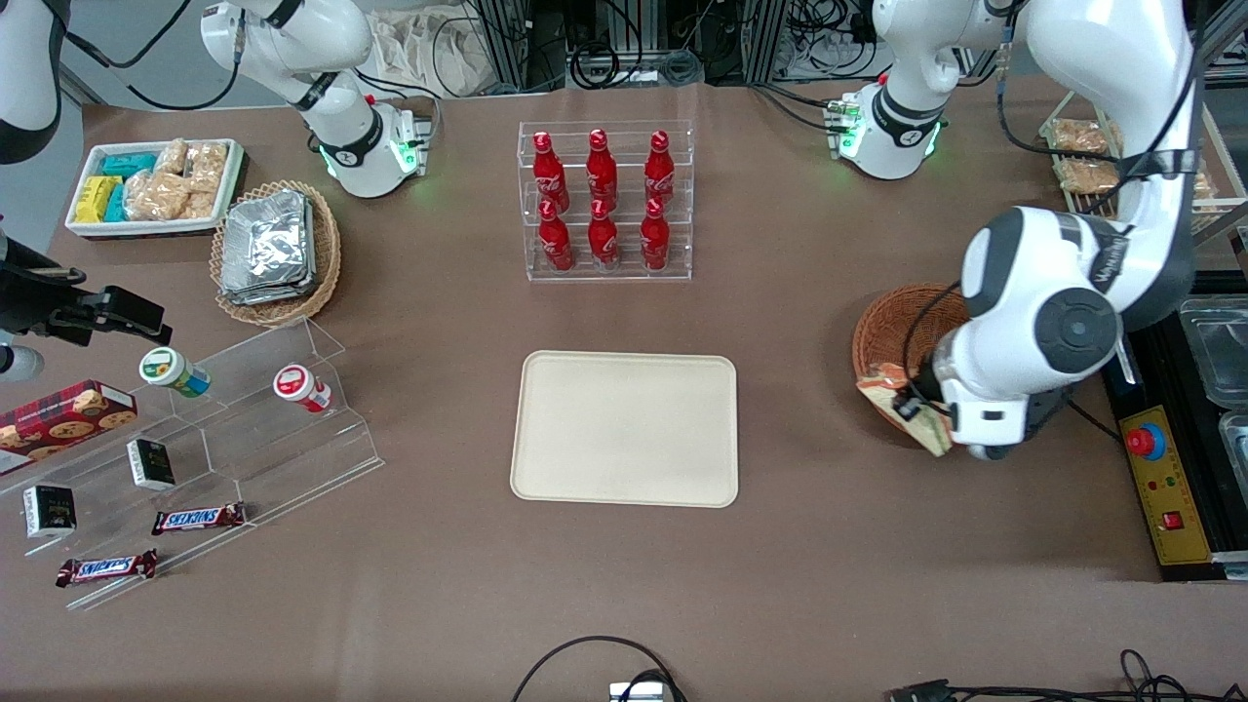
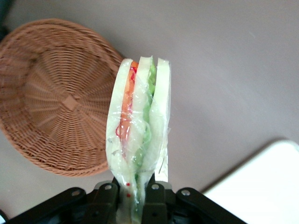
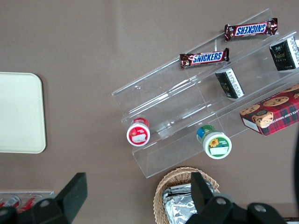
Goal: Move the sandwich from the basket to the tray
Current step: 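Lift the sandwich and carry it toward the beige tray, then lower the sandwich onto the tray and open the left gripper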
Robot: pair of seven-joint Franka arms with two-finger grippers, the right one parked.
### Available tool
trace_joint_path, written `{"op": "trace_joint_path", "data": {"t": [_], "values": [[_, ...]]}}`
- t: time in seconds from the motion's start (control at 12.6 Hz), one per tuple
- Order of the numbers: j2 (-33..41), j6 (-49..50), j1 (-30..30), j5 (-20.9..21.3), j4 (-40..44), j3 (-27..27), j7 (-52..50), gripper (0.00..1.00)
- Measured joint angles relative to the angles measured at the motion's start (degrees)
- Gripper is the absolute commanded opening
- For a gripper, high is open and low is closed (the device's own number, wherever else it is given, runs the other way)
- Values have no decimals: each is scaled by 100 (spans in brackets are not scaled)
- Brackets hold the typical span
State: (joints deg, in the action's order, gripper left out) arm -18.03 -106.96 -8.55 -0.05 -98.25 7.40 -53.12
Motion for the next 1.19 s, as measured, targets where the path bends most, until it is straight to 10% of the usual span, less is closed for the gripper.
{"op": "trace_joint_path", "data": {"t": [0.95, 1.03, 1.19], "values": [[-2172, -666, -408, 612, 790, 1910, 1261, 0], [-2283, -705, -506, 668, 863, 1929, 1266, 7], [-2415, -712, -762, 808, 1003, 1849, 1256, 82]]}}
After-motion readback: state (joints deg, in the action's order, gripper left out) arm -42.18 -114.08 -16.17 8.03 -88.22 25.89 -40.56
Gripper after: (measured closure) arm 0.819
